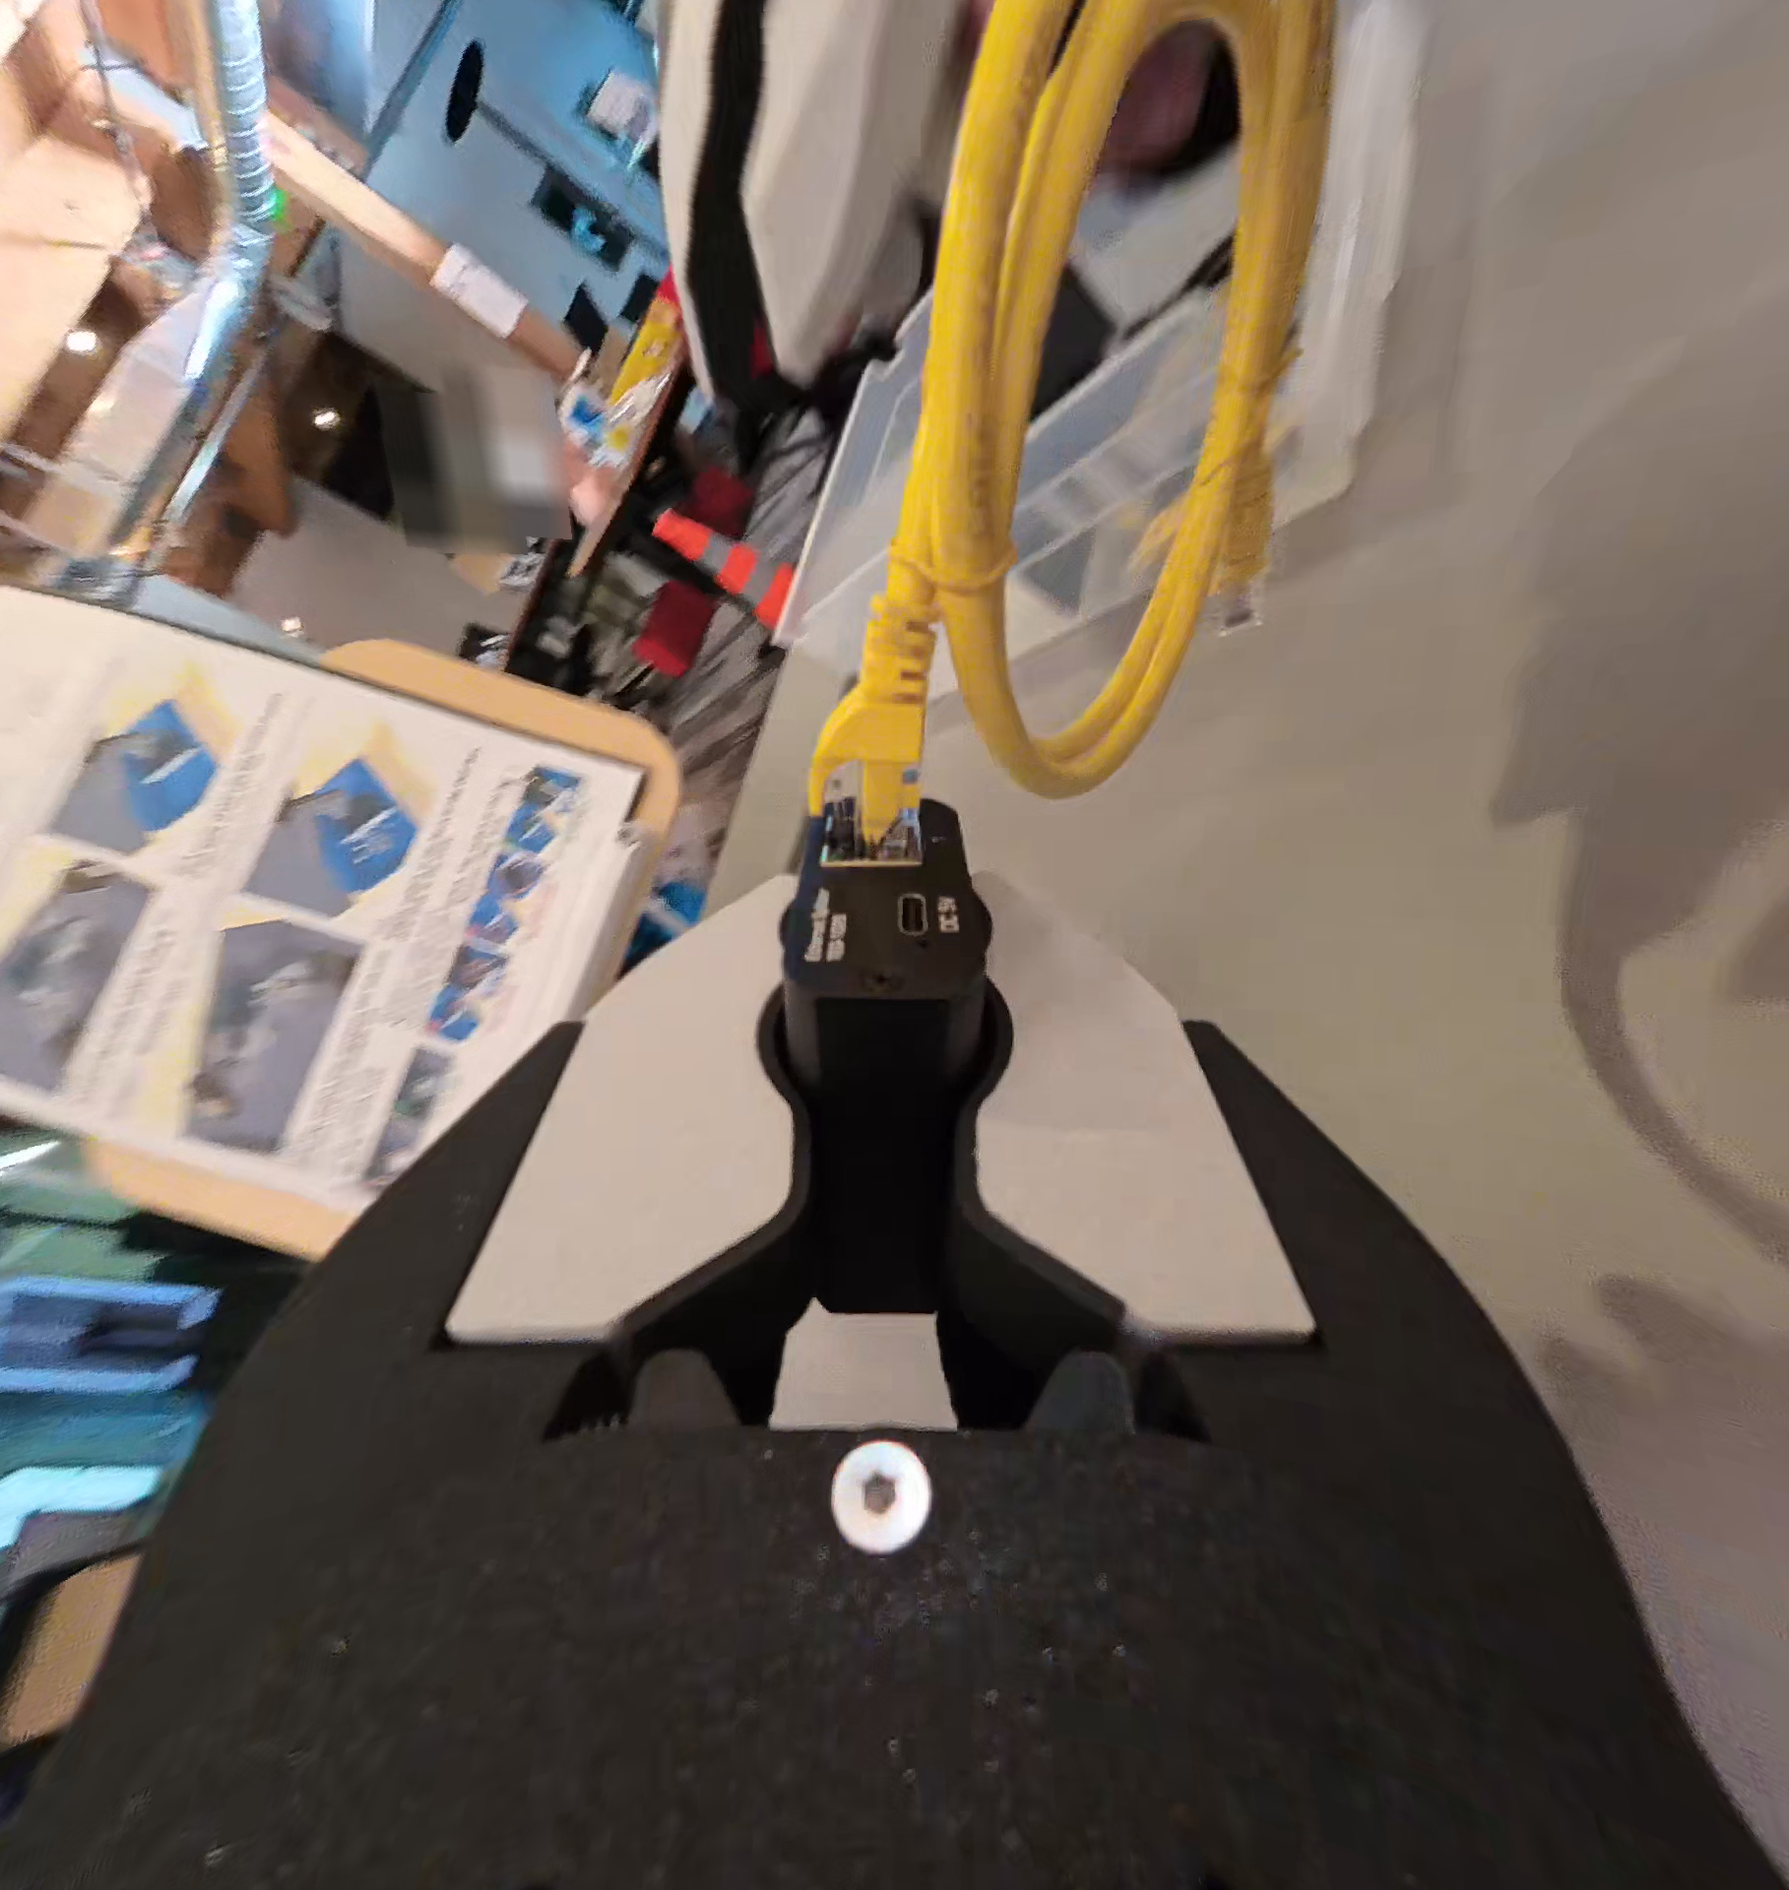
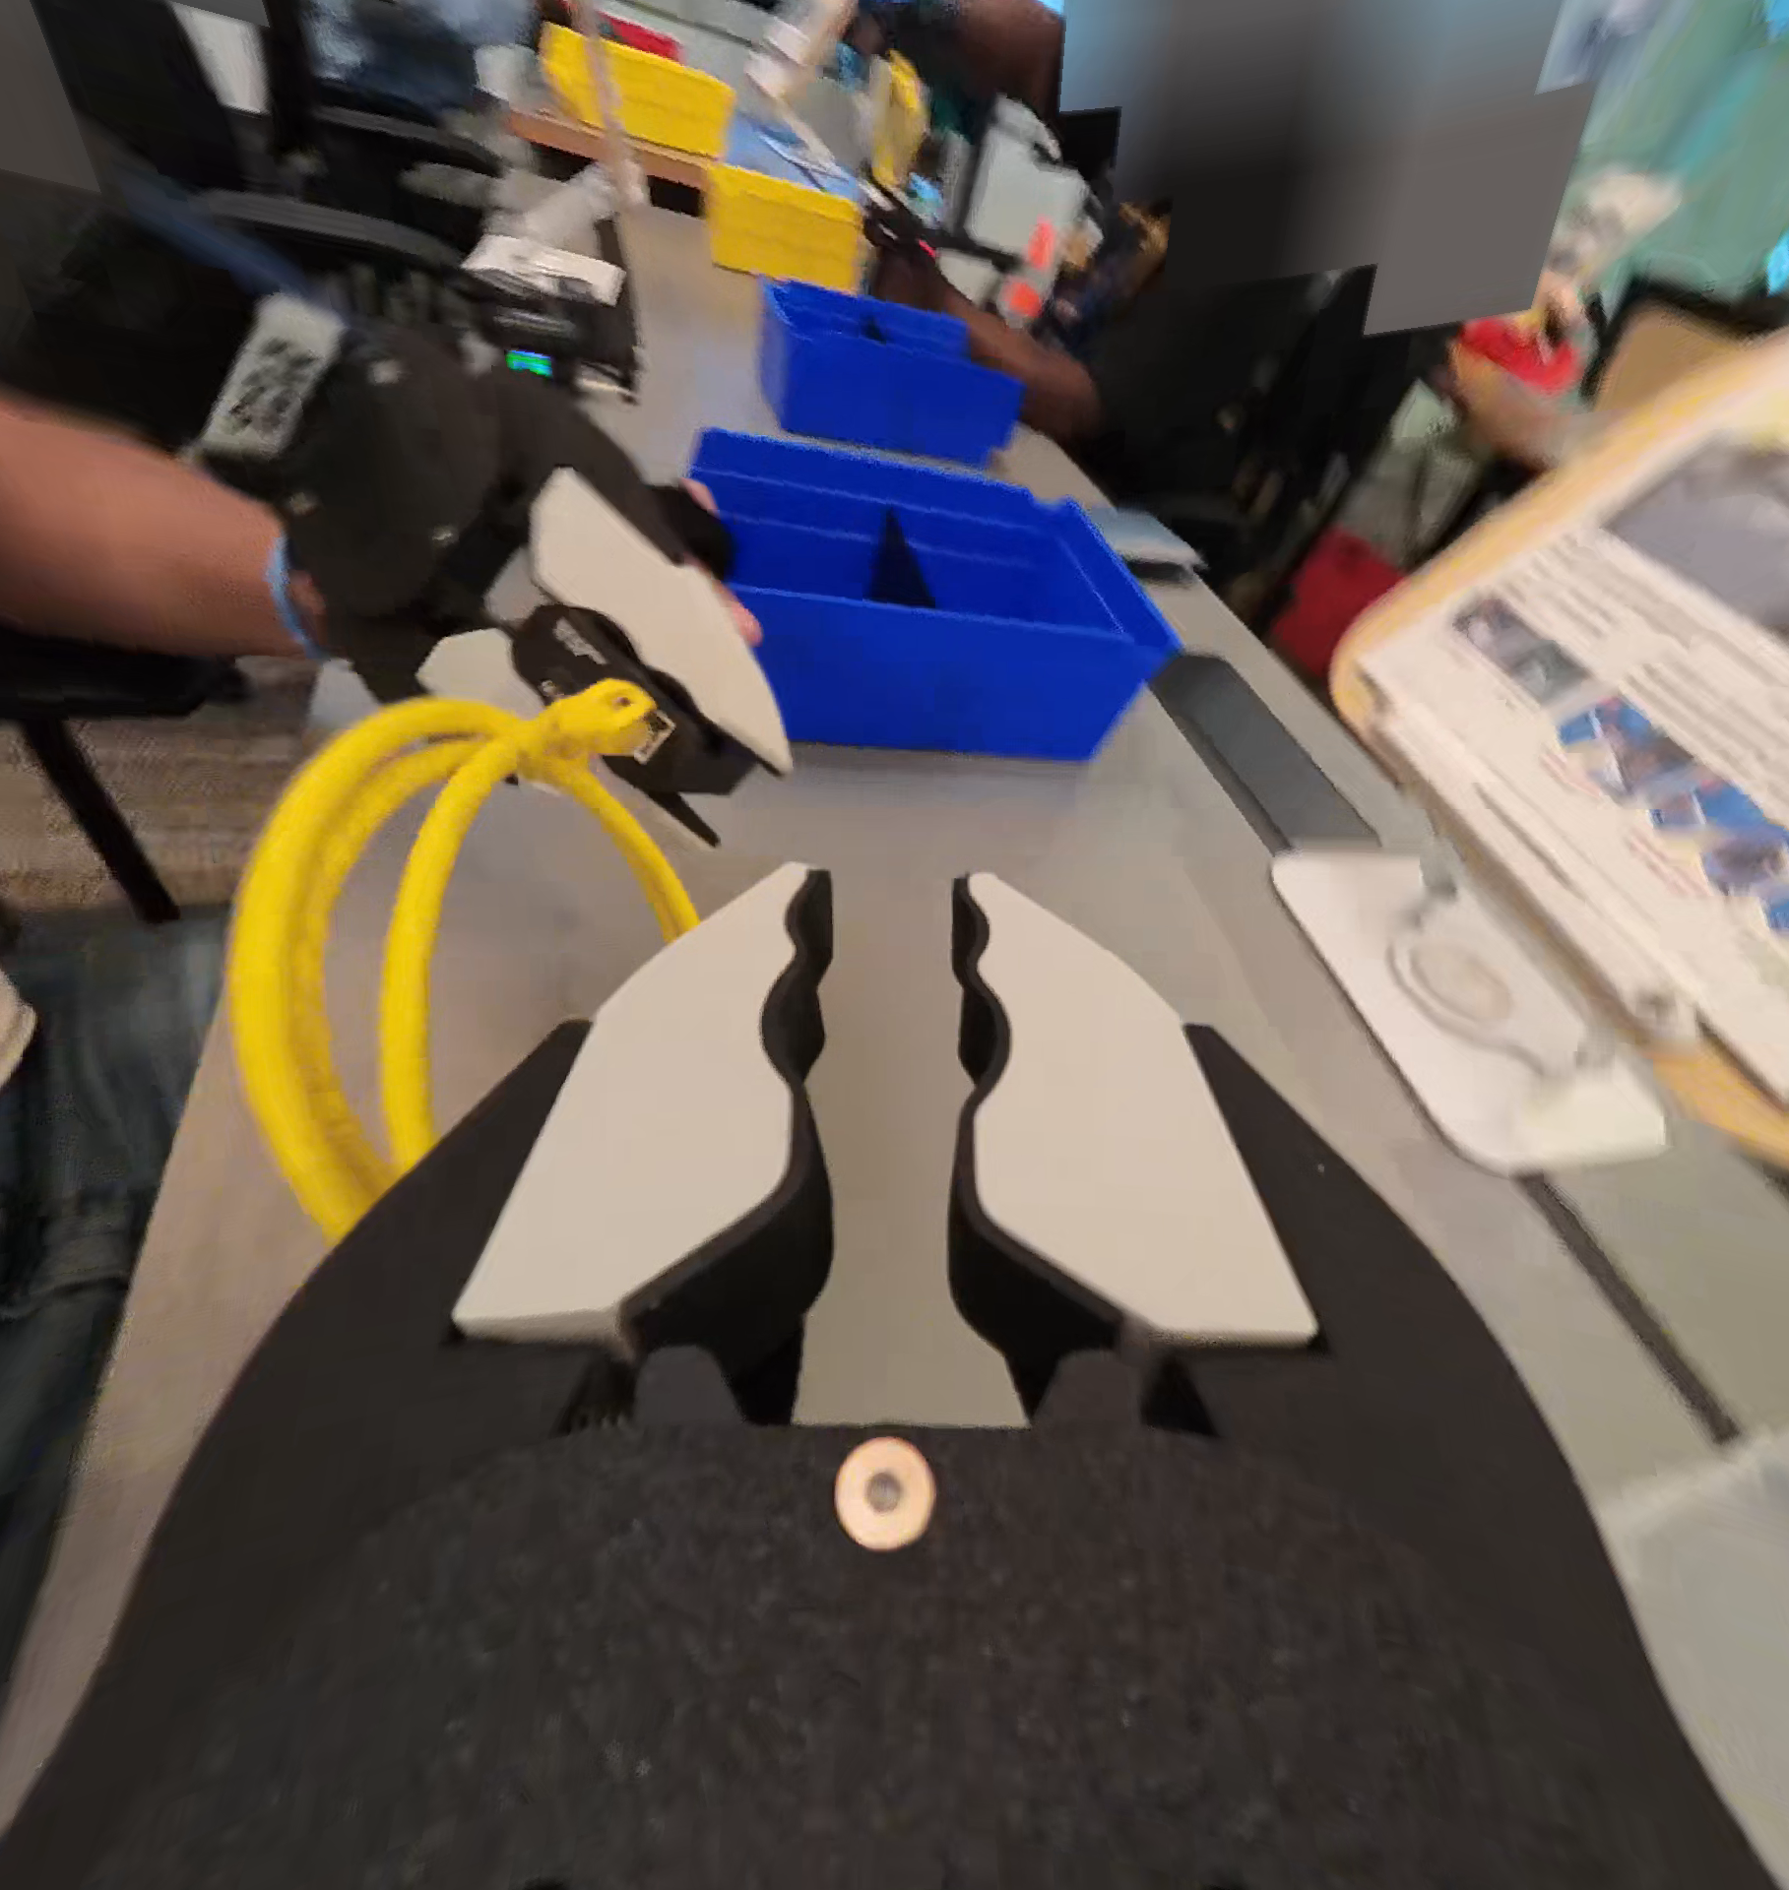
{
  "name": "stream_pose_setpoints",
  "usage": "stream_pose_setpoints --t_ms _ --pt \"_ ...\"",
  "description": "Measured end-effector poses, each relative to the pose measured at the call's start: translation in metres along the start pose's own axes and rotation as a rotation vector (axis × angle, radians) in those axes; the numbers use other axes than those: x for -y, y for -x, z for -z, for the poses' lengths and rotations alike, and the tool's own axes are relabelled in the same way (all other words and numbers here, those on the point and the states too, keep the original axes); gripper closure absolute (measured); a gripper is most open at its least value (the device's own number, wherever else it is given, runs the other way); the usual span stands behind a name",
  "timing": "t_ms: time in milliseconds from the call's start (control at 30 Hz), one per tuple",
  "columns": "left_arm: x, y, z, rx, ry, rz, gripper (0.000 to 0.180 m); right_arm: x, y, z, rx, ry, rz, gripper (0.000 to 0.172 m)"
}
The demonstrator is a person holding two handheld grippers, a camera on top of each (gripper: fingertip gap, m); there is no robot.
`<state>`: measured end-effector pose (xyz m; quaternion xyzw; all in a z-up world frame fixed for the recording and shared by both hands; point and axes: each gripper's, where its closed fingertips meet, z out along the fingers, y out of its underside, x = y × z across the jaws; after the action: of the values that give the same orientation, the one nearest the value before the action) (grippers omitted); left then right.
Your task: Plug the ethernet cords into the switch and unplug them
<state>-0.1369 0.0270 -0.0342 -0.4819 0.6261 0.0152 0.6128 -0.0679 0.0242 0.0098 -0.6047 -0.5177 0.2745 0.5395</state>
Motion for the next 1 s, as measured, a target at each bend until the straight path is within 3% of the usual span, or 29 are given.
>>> stream_pose_setpoints --t_ms 133,333,567,633,767,1000 --pt "-0.029 0.01 -0.006 0.102 0.149 -0.152 0.155 0.01 0.0 0.001 -0.035 0.057 -0.207 0.142" --pt "-0.048 0.015 -0.013 0.182 0.256 -0.23 0.155 -0.005 0.035 -0.052 -0.043 0.162 -0.312 0.137" --pt "-0.046 0.021 -0.011 0.289 0.321 -0.387 0.155 -0.025 0.038 -0.082 -0.054 0.284 -0.332 0.137" --pt "-0.043 0.021 -0.012 0.305 0.327 -0.418 0.155 -0.027 0.039 -0.085 -0.051 0.309 -0.333 0.143" --pt "-0.04 0.019 -0.011 0.305 0.336 -0.44 0.155 -0.03 0.045 -0.088 -0.027 0.339 -0.327 0.159" --pt "-0.043 0.016 -0.015 0.284 0.373 -0.414 0.155 -0.033 0.046 -0.084 -0.025 0.384 -0.335 0.159"
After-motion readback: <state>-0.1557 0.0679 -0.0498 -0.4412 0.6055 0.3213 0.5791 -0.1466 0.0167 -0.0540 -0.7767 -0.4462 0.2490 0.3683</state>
